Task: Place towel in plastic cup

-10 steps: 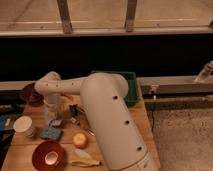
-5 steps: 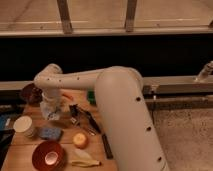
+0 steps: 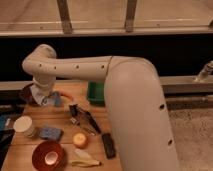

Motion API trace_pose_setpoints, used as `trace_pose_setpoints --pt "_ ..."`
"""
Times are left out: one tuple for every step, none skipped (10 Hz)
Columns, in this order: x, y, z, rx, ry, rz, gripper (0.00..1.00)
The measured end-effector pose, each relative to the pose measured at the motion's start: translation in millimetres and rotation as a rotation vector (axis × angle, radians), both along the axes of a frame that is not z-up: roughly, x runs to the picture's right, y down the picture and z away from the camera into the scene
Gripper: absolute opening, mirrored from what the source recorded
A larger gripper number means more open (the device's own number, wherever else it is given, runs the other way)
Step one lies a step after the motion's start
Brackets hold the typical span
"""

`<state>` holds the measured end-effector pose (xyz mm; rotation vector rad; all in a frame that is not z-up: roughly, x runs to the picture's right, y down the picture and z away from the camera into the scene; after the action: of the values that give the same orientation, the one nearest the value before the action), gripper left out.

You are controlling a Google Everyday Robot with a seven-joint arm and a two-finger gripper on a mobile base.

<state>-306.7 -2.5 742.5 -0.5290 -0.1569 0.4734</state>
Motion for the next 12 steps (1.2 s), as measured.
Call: trace_pose_setpoints --pt "-5 -26 6.7 0.014 -0.018 -0.008 0.0" --pt "-6 -38 12.3 0.014 -0.021 -0.008 0.0" --pt "-6 -46 18.7 0.012 -0.025 -0.006 0.0" --pt "-8 -51 29.4 0.005 -0.028 -0.002 0.0" --pt "-9 -47 44.8 -0.017 -0.035 0.012 0.0" --pt "-5 -43 59.9 -0.03 -0.034 0.024 0.0" --pt "-1 -33 80.7 -0.053 -0.034 0.04 0.0" --pt "-3 -22 98.5 -0.081 -0.041 0.05 0.0" --pt "-5 -11 114.5 -0.108 -0.049 0.057 0.0" --pt "-9 -3 127.9 -0.134 -0.057 0.061 0.0" --pt "-11 4 140.1 -0.155 -0.058 0.062 0.0" --pt "-13 7 145.3 -0.167 -0.059 0.062 0.0"
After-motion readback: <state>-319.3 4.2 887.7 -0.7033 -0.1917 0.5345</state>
